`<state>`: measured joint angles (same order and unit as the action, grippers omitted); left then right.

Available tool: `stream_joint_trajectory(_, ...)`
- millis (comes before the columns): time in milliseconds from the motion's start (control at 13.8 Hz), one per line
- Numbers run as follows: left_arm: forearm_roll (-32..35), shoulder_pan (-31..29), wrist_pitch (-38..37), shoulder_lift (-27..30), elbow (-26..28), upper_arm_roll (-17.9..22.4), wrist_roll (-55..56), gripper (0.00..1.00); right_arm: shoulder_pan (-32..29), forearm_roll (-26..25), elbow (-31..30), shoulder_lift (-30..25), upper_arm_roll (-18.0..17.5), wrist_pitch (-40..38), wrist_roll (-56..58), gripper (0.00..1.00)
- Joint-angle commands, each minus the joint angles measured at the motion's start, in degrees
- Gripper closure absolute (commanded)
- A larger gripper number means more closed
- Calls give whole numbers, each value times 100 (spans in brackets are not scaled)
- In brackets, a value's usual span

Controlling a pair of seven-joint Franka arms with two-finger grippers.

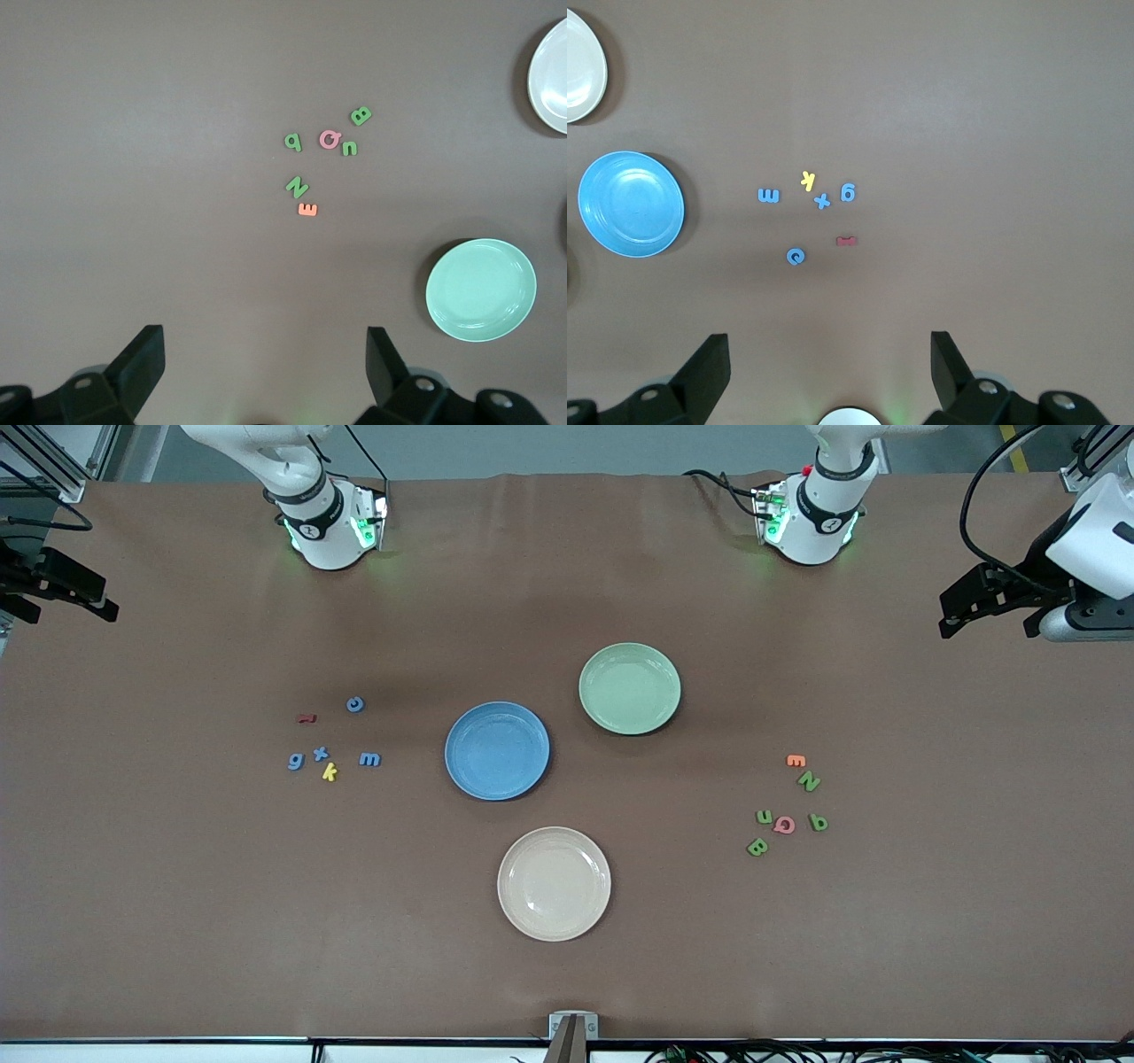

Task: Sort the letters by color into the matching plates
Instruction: 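Lower the left gripper to green Z while the right gripper reaches blue 6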

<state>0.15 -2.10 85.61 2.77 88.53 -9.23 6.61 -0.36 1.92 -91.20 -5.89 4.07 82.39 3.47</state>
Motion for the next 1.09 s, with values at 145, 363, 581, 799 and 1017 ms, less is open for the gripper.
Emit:
stream_joint_trajectory(145, 73, -45, -115, 13, -143, -8, -72, 0, -26, -7, -47, -96, -11, -21, 22, 0)
stream_joint_trajectory(363, 231, -45, -62, -197, -205, -8, -81, 0, -26, -7, -47, -96, -11, -29, 22, 0)
stream_joint_trajectory(581, 231, -106, 245, -504, -74, 27, -20, 0, -35, -33, -38, -96, -11, -3, 22, 0)
stream_joint_trajectory(799, 222, -141, 849, -673, 434, 27, 182, 0, -26, -51, 84, -70, -11, -21, 57, 0)
stream_joint_trajectory(1017, 214, -203, 1553, -664, 1138, 27, 796, 0, -95, -7, 120, -26, 24, -12, 4, 0)
